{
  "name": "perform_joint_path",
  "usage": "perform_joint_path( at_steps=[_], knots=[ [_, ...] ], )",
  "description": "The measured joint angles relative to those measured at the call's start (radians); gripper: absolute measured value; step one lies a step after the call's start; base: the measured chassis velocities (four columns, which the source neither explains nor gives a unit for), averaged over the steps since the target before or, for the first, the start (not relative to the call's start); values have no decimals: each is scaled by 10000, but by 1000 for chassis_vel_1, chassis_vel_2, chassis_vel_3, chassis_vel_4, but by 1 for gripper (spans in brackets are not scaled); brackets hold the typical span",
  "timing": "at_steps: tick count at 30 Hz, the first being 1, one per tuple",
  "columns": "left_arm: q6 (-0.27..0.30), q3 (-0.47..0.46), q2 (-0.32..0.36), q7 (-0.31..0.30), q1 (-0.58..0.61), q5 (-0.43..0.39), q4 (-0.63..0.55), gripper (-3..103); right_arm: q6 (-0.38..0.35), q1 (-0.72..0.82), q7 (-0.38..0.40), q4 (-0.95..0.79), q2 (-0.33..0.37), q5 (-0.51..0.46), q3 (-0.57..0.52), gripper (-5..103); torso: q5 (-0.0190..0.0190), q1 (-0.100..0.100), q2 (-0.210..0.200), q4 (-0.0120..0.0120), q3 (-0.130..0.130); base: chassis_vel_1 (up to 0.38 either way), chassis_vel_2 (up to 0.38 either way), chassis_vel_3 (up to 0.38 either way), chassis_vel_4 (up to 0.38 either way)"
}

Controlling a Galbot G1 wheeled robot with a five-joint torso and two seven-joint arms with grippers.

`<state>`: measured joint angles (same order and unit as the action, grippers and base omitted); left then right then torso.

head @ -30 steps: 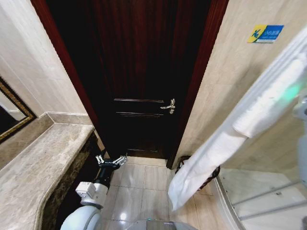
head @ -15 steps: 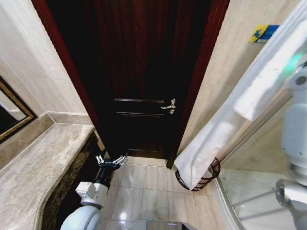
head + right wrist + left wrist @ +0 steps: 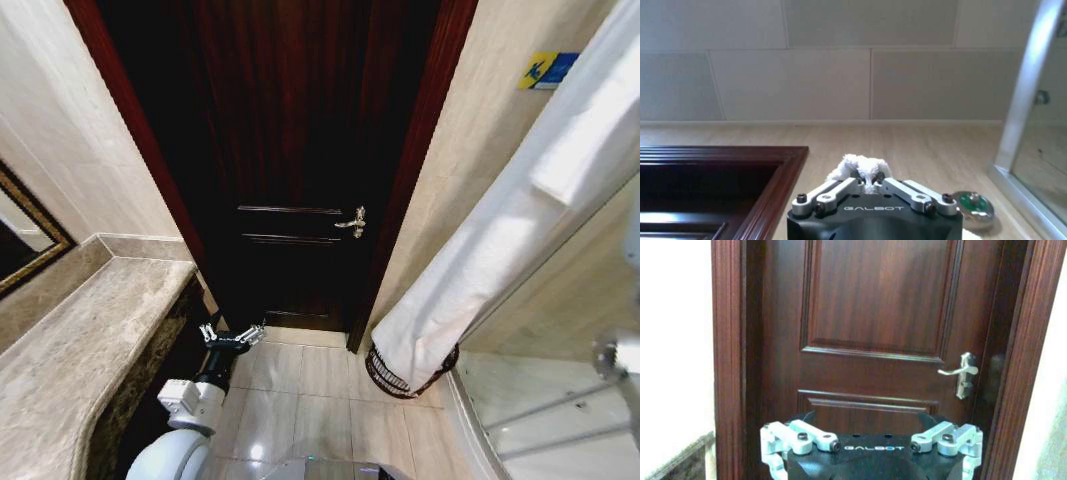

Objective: Discard the used towel into the hamper.

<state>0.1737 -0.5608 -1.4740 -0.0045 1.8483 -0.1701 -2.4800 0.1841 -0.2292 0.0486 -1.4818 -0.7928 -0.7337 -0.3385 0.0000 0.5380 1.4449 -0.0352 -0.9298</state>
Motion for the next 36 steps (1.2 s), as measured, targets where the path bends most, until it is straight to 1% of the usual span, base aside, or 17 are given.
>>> perform_joint_path(
  at_steps=[1,2,4,5,6,9,14,21,26,29,36],
  knots=[
    [0,0,1,0,0,0,0,100,15,-299,-30,208,40,-18,258,2,0,0,0,0,0,0,0,0,0],
    [0,0,1,0,0,0,0,100,15,-299,-30,208,40,-18,258,2,0,0,0,0,0,0,0,0,0],
    [0,0,0,0,0,0,0,100,73,-804,-112,633,162,-103,774,2,-3,0,0,-1,0,0,0,0,0],
    [0,0,0,0,0,0,0,100,86,-1087,-159,870,215,-194,1074,2,3,0,0,1,0,0,0,0,0],
    [0,0,0,0,0,0,0,100,86,-1087,-159,870,215,-194,1074,2,3,0,0,1,0,0,0,0,0],
    [0,0,1,0,0,0,-1,100,94,-1670,-232,1263,242,-401,1638,2,-2,0,0,-1,0,0,0,0,0],
    [0,0,1,0,0,0,0,100,95,-1689,-260,1334,229,-398,1679,2,-3,0,0,0,0,0,0,0,0],
    [0,0,0,0,0,0,0,100,185,-1078,-360,1763,258,-173,1395,2,7,1,-1,1,-1,0,0,0,0],
    [0,0,0,0,0,0,0,100,168,-1189,-373,1875,148,-300,1398,2,1,2,-1,2,-1,0,0,0,0],
    [0,0,1,0,0,0,0,100,93,-1409,-382,1892,14,-279,1356,2,-8,1,0,-3,0,0,0,0,0],
    [0,0,0,0,0,0,0,100,-87,-1306,-490,1678,56,-195,1062,2,0,1,0,1,0,0,0,0,0]
  ],
)
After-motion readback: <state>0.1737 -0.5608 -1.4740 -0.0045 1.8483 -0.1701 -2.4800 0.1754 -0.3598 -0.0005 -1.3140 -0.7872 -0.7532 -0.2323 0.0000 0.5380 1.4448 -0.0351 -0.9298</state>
